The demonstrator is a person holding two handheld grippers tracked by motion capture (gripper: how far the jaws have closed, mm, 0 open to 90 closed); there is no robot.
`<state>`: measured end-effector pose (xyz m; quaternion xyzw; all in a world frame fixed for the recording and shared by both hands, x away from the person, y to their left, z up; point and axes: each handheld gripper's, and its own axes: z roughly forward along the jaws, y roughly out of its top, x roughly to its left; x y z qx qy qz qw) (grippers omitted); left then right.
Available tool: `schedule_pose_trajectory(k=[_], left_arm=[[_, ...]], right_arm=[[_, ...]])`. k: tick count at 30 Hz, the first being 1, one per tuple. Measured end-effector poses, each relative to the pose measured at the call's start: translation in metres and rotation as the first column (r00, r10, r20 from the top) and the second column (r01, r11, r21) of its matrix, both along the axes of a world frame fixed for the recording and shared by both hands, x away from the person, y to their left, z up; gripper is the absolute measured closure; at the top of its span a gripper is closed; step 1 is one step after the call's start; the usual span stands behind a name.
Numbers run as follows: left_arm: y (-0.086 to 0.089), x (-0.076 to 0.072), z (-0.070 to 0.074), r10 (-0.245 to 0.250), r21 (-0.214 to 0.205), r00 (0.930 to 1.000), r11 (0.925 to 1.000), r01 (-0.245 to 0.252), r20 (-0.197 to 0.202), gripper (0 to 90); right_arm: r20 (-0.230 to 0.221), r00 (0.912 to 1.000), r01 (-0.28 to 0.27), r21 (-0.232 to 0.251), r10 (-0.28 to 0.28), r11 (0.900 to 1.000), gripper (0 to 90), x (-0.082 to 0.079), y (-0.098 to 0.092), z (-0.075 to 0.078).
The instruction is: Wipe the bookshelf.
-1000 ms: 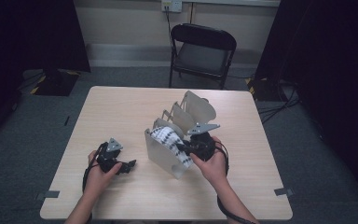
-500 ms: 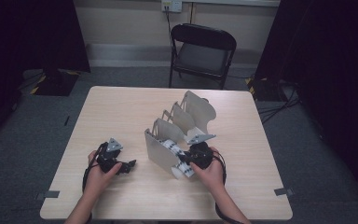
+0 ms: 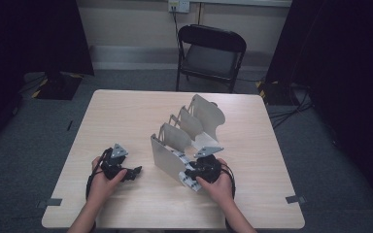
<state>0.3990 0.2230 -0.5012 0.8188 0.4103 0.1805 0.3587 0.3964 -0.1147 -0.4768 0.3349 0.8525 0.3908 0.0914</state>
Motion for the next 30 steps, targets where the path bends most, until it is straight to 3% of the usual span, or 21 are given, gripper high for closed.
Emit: schedule_pose_trajectory(k=[3, 7, 9, 12, 18, 26, 27, 30], left_arm=[[0.000, 0.000, 0.000, 0.000, 0.001, 1.0000, 1.0000, 0.000, 0.000, 10.8], [0.000, 0.000, 0.000, 0.001, -0.001, 1.0000, 1.0000, -0.001, 0.000, 10.8], [0.000, 0.000, 0.000, 0.001, -0.001, 1.0000, 1.0000, -0.001, 0.000, 10.8], [0.000, 0.000, 0.000, 0.000, 0.000, 1.0000, 1.0000, 0.000, 0.000, 10.8], [0.000, 0.000, 0.000, 0.001, -0.001, 1.0000, 1.0000, -0.001, 0.000, 10.8], [0.000, 0.000, 0.000, 0.001, -0.001, 1.0000, 1.0000, -0.001, 0.000, 10.8], [0.000, 0.000, 0.000, 0.003, -0.006, 1.0000, 1.0000, -0.003, -0.003, 10.8], [0.000, 0.000, 0.000, 0.003, -0.006, 1.0000, 1.0000, -0.003, -0.003, 10.8]], right_arm=[[0.042, 0.9991, 0.007, 0.003, -0.007, 1.0000, 49.6, 0.001, 0.002, 0.007], [0.035, 0.9994, 0.003, -0.080, 0.000, 0.9968, 48.7, 0.005, 0.007, 0.000], [0.026, 0.9996, -0.005, -0.085, 0.007, 0.9963, 55.0, 0.005, 0.009, -0.006], [0.034, 0.9986, -0.037, -0.091, 0.041, 0.9951, 72.9, 0.003, 0.011, -0.006], [-0.001, 0.9992, -0.040, -0.085, 0.040, 0.9956, 78.0, 0.002, 0.009, 0.001], [0.034, 0.9973, -0.063, -0.052, 0.065, 0.9967, 78.3, -0.006, 0.004, 0.027], [0.054, 0.9960, -0.069, -0.039, 0.071, 0.9969, 78.3, -0.008, 0.003, 0.038], [0.077, 0.9940, -0.076, -0.016, 0.077, 0.9970, 78.2, -0.009, 0.002, 0.053]])
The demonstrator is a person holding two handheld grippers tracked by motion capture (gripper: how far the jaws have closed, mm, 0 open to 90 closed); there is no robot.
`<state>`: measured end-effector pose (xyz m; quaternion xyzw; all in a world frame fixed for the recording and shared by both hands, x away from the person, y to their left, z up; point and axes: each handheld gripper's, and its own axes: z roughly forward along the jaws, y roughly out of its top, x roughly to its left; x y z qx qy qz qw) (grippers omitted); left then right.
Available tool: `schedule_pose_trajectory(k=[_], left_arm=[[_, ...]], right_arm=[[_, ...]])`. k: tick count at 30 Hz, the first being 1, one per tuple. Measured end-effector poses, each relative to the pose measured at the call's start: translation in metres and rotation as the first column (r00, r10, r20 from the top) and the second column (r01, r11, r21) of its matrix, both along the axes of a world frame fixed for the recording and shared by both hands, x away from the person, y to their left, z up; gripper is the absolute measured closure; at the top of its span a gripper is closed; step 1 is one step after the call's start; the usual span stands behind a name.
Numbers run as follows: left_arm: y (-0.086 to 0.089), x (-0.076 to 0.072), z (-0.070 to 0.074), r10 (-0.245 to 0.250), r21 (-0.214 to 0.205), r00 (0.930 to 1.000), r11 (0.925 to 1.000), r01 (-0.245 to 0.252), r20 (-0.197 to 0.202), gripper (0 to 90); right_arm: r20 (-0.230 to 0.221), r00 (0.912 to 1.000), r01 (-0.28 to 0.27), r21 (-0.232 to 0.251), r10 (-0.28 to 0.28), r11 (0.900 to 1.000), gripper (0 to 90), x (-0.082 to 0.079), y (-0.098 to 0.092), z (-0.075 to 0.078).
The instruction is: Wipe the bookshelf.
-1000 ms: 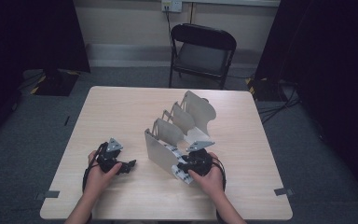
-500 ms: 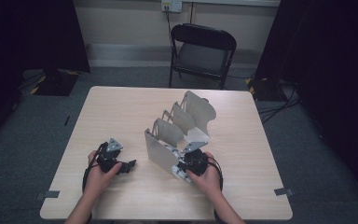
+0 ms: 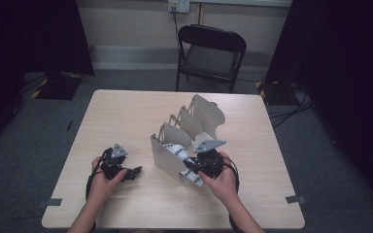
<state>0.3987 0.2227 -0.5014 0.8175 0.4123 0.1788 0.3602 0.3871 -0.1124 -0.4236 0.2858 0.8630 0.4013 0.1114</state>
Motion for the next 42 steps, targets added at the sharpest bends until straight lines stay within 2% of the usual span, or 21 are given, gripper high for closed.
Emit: schedule_pose_trajectory(k=[4, 11, 13, 16, 24, 34, 42], left_arm=[[0.000, 0.000, 0.000, 0.000, 0.000, 1.0000, 1.0000, 0.000, 0.000, 10.8], [0.000, 0.000, 0.000, -0.002, 0.004, 1.0000, 1.0000, 0.002, 0.001, 10.8], [0.000, 0.000, 0.000, 0.000, 0.000, 1.0000, 1.0000, 0.000, 0.000, 10.8], [0.000, 0.000, 0.000, -0.001, 0.001, 1.0000, 1.0000, 0.001, 0.000, 10.8], [0.000, 0.000, 0.000, -0.002, 0.004, 1.0000, 1.0000, 0.002, 0.002, 10.8], [0.000, 0.000, 0.000, -0.002, 0.004, 1.0000, 1.0000, 0.002, 0.002, 10.8], [0.000, 0.000, 0.000, -0.002, 0.005, 1.0000, 1.0000, 0.002, 0.002, 10.8]], right_arm=[[0.021, 0.9998, 0.001, 0.033, -0.001, 0.9995, 78.2, 0.002, -0.001, 0.021], [0.080, 0.9967, 0.008, 0.118, -0.017, 0.9930, 78.3, 0.012, 0.000, 0.060], [0.086, 0.9959, 0.017, 0.109, -0.027, 0.9939, 78.3, 0.016, 0.003, 0.063], [0.065, 0.9976, 0.019, 0.069, -0.024, 0.9974, 78.3, 0.021, 0.008, 0.051], [-0.024, 0.9977, 0.064, 0.033, -0.063, 0.9974, 78.3, 0.027, 0.002, 0.002], [-0.081, 0.9934, 0.081, -0.009, -0.081, 0.9967, 78.3, 0.024, -0.001, -0.033], [-0.110, 0.9896, 0.092, -0.010, -0.093, 0.9957, 78.2, 0.020, 0.001, -0.050]])
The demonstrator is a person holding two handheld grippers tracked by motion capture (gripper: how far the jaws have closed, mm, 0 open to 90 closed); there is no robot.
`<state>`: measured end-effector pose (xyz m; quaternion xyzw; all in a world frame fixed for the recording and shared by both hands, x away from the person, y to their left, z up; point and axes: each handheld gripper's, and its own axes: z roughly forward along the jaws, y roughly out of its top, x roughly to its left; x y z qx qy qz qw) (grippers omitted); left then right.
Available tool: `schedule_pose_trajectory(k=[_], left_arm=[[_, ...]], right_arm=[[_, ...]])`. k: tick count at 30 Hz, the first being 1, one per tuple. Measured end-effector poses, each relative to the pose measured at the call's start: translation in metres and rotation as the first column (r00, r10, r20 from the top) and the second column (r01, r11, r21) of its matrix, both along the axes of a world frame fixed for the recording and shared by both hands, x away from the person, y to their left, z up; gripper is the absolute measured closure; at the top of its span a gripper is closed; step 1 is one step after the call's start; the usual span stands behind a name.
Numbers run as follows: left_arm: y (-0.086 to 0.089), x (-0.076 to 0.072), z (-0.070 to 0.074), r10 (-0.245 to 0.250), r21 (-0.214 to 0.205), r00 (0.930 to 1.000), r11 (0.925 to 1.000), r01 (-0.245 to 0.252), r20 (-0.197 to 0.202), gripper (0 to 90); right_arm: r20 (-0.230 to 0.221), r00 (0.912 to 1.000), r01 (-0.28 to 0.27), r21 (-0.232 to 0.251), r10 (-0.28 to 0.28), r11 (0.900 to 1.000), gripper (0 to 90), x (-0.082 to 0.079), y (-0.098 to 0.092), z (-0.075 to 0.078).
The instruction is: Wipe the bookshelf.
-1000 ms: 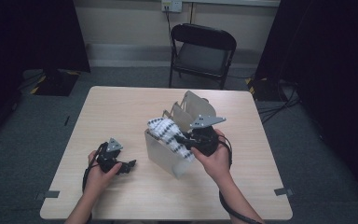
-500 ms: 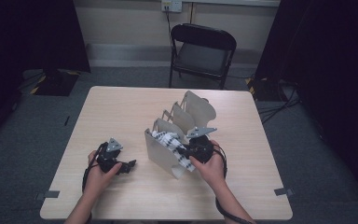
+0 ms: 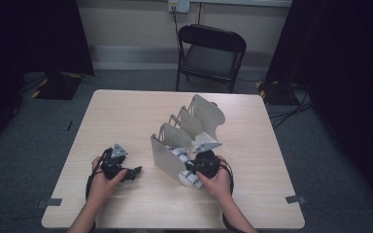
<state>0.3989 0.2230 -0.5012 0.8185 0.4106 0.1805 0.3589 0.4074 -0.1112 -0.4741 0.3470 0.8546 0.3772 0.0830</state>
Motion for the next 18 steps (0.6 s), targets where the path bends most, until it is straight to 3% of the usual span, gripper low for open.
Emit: schedule_pose_trajectory(k=[5, 8, 13, 18], left_arm=[[0.000, 0.000, 0.000, 0.001, -0.001, 1.0000, 1.0000, -0.001, -0.001, 10.8], [0.000, 0.000, 0.000, 0.000, 0.000, 1.0000, 1.0000, 0.000, 0.000, 10.8], [0.000, 0.000, 0.000, 0.002, -0.004, 1.0000, 1.0000, -0.002, -0.002, 10.8], [0.000, 0.000, 0.000, 0.002, -0.005, 1.0000, 1.0000, -0.002, -0.002, 10.8]], right_arm=[[-0.006, 1.0000, -0.008, -0.001, 0.008, 1.0000, 78.2, -0.002, 0.002, -0.004], [-0.001, 0.9995, -0.031, 0.011, 0.031, 0.9995, 78.2, -0.007, 0.003, 0.004], [0.076, 0.9950, -0.069, 0.064, 0.064, 0.9955, 78.2, -0.018, 0.004, 0.041], [0.167, 0.9819, -0.107, 0.102, 0.089, 0.9891, 78.1, -0.023, 0.009, 0.083]])
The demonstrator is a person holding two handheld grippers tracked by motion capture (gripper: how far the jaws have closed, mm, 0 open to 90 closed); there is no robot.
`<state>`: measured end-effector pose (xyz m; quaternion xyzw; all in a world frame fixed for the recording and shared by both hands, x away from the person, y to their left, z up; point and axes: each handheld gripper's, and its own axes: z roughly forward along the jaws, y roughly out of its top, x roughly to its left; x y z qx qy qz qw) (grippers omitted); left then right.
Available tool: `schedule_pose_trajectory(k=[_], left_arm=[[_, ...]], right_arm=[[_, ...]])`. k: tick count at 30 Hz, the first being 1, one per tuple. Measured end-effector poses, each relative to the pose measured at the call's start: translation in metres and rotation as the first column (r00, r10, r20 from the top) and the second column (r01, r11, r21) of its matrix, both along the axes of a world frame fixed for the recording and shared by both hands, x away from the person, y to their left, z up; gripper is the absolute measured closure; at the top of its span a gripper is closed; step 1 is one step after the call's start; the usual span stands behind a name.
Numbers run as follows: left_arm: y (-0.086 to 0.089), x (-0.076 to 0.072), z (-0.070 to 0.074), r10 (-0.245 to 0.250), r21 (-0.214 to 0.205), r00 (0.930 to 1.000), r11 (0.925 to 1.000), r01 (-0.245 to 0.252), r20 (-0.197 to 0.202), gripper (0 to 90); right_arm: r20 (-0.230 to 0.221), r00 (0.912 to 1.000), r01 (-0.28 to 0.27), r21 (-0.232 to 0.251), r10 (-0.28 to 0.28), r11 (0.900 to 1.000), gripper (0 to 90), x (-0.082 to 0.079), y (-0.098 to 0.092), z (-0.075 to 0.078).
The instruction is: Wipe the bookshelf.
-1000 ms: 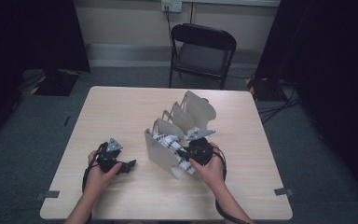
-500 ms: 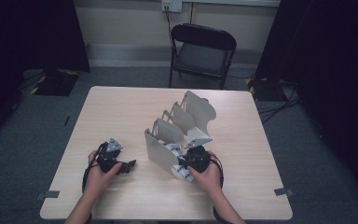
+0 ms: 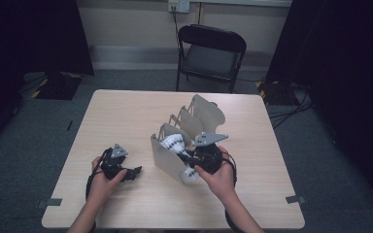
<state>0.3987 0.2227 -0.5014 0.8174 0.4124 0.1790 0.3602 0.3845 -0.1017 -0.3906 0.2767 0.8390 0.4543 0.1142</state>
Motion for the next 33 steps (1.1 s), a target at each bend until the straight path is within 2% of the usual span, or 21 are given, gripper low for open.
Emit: schedule_pose_trajectory(k=[3, 5, 8, 12, 16, 20, 23, 30, 33], left_arm=[[0.000, 0.000, 0.000, 0.000, 0.000, 1.0000, 1.0000, 0.000, 0.000, 10.8], [0.000, 0.000, 0.000, 0.000, 0.000, 1.0000, 1.0000, 0.000, 0.000, 10.8], [0.000, 0.000, 0.000, 0.000, 0.000, 1.0000, 1.0000, 0.000, 0.000, 10.8], [0.000, 0.000, 0.000, 0.000, -0.001, 1.0000, 1.0000, 0.000, 0.000, 10.8], [0.000, 0.000, 0.000, -0.001, 0.003, 1.0000, 1.0000, 0.001, 0.002, 10.8], [0.000, 0.000, 0.000, -0.001, 0.000, 1.0000, 1.0000, 0.001, 0.001, 10.8], [0.000, 0.000, 0.000, -0.002, 0.004, 1.0000, 1.0000, 0.002, 0.002, 10.8], [0.000, 0.000, 0.000, 0.000, 0.000, 1.0000, 1.0000, 0.000, 0.000, 10.8], [0.000, 0.000, 0.000, 0.000, 0.000, 1.0000, 1.0000, 0.000, 0.000, 10.8]], right_arm=[[0.022, 0.9997, -0.010, 0.022, 0.009, 0.9997, 78.2, 0.001, 0.004, 0.012], [0.018, 0.9997, -0.018, 0.021, 0.017, 0.9996, 78.2, 0.004, 0.008, 0.012], [-0.006, 0.9997, -0.023, -0.001, 0.023, 0.9997, 78.2, 0.008, 0.013, 0.001], [-0.053, 0.9985, -0.018, -0.022, 0.017, 0.9996, 78.2, 0.012, 0.013, -0.024], [-0.098, 0.9952, -0.014, -0.054, 0.009, 0.9984, 78.2, 0.015, 0.013, -0.047], [-0.125, 0.9921, -0.018, -0.079, 0.008, 0.9967, 78.2, 0.016, 0.015, -0.064], [-0.137, 0.9906, -0.015, -0.088, 0.003, 0.9961, 78.2, 0.017, 0.015, -0.070], [-0.153, 0.9882, -0.016, -0.141, -0.006, 0.9899, 78.2, 0.017, 0.018, -0.084], [-0.154, 0.9881, -0.014, -0.143, -0.008, 0.9897, 78.1, 0.016, 0.016, -0.088]])
